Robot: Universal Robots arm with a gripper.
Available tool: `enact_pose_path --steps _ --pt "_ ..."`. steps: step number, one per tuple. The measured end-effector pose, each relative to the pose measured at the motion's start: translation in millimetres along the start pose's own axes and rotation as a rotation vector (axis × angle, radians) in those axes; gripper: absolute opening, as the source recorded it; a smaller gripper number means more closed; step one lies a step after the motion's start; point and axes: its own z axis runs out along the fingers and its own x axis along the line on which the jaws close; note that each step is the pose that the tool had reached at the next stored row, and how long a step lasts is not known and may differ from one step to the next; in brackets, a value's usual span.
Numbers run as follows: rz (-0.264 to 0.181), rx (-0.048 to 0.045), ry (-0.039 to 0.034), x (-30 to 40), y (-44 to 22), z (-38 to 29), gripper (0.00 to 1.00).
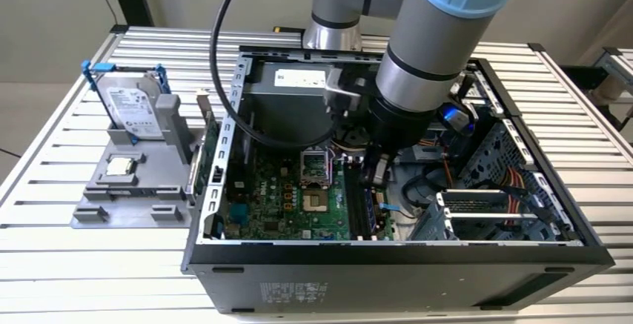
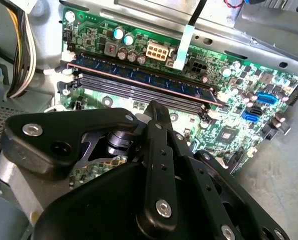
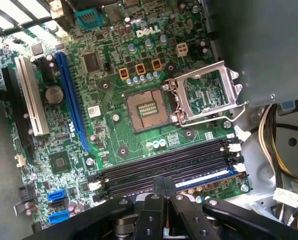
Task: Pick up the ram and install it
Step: 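Press down the ram until it locks into place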
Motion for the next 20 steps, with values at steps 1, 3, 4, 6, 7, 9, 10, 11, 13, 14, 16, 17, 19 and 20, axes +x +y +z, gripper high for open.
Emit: enact_pose_path --steps 1,3,4,6,7,9,10,11,13,14,16,17,19,20 --pt "-0.008 0.0001 0.0003 0.0 0.0 0.0 0.0" --pt "-0.022 0.0003 0.001 0.0 0.0 0.0 0.0" --pt "-0.029 0.0004 0.0014 0.0 0.0 0.0 0.0" --pt "-0.043 0.0007 0.0022 0.0 0.0 0.0 0.0" --pt "-0.05 0.0008 0.0026 0.0 0.0 0.1 0.0" --pt "-0.059 0.001 0.0034 0.0 0.0 0.0 0.0" --pt "-0.062 0.0011 0.0035 0.0 0.0 0.0 0.0" --pt "-0.064 0.0012 0.0037 0.0 0.0 0.0 0.0" --pt "-0.065 0.001 0.0038 0.0 0.0 0.0 0.0" --pt "-0.065 0.0009 0.0039 0.0 0.0 0.0 0.0" --pt "-0.066 0.0008 0.0039 0.0 0.0 0.0 0.0" --pt "-0.066 0.0008 0.004 0.0 0.0 0.0 0.0" --pt "-0.068 0.0008 0.004 0.0 0.0 0.0 0.0" --pt "-0.068 0.0009 0.0041 0.0 0.0 0.0 0.0"
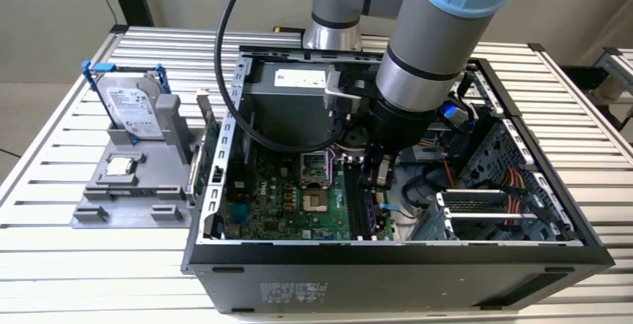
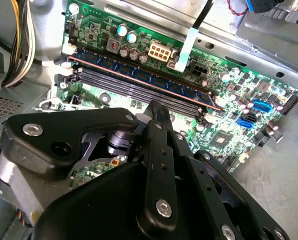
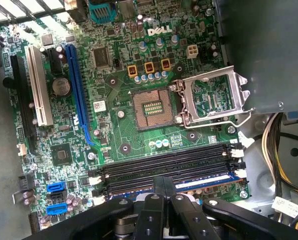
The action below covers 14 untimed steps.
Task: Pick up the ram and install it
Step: 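Press down the ram until it locks into place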
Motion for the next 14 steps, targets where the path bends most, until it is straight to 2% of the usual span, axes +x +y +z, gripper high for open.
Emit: enact_pose_path --steps 14 --pt "-0.004 -0.0001 -0.0005 -0.1 0.0 0.0 0.0"
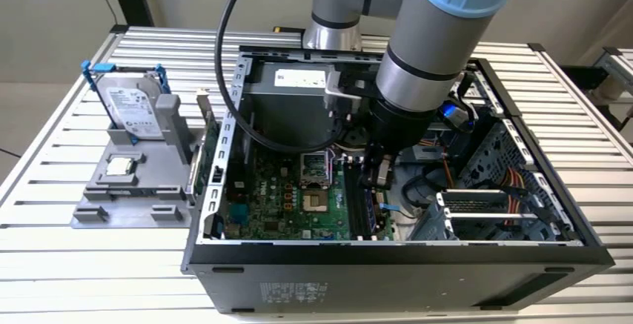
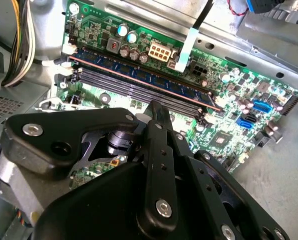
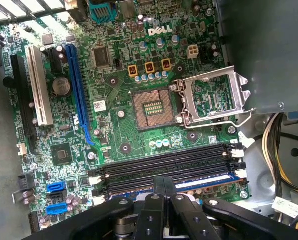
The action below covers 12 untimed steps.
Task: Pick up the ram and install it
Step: 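Press down the ram until it locks into place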
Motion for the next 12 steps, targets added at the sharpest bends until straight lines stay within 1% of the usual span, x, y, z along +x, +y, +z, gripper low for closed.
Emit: enact_pose_path --steps 2,5,8,12 --pt "-0.008 -0.0001 -0.0006 -0.1 -0.4 -0.1 0.0" --pt "-0.035 -0.0005 -0.0031 -0.2 -1.0 -0.2 0.0" --pt "-0.068 -0.0013 -0.0071 -0.2 -1.3 -0.2 0.0" --pt "-0.102 -0.0023 -0.0132 -0.5 -2.4 -0.2 0.0"
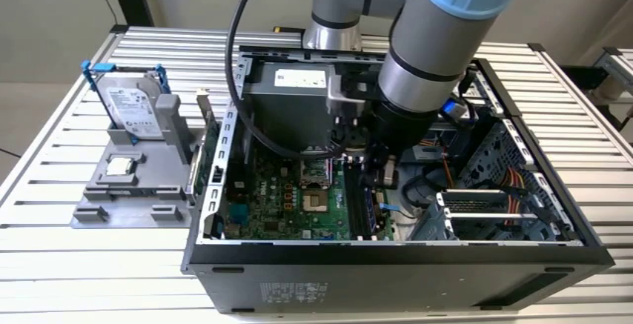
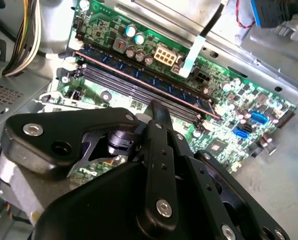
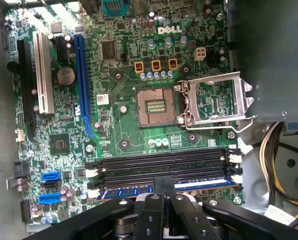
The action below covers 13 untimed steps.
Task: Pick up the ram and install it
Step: 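Press down the ram until it locks into place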
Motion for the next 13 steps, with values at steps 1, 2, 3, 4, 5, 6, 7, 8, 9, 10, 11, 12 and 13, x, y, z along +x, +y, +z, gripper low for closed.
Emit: enact_pose_path --steps 1,2,3,4,5,6,7,8,9,10,11,12,13 --pt "-0.007 -0.0001 -0.0011 -0.1 -0.6 0.0 0.0" --pt "-0.013 -0.0002 -0.0012 -0.2 -1.0 0.0 0.0" --pt "-0.021 -0.0003 -0.0008 -0.1 -1.2 0.0 0.0" --pt "-0.03 -0.0004 -0.0009 -0.2 -1.6 -0.1 0.0" --pt "-0.032 0.0012 -0.0016 -0.2 -1.6 -0.1 0.0" --pt "-0.033 0.0078 -0.0023 -0.2 -1.7 0.1 0.0" --pt "-0.033 0.0155 -0.0032 -0.2 -1.8 0.3 0.0" --pt "-0.033 0.022 -0.0035 -0.2 -1.9 0.3 0.0" --pt "-0.033 0.0285 -0.0041 -0.2 -1.9 0.4 0.0" --pt "-0.033 0.0346 -0.0042 -0.2 -1.9 0.5 0.0" --pt "-0.033 0.0391 -0.0041 -0.2 -1.9 0.7 0.0" --pt "-0.033 0.0412 -0.0044 -0.2 -2.0 1.0 0.0" --pt "-0.034 0.0419 -0.0045 -0.3 -2.4 1.4 0.0"
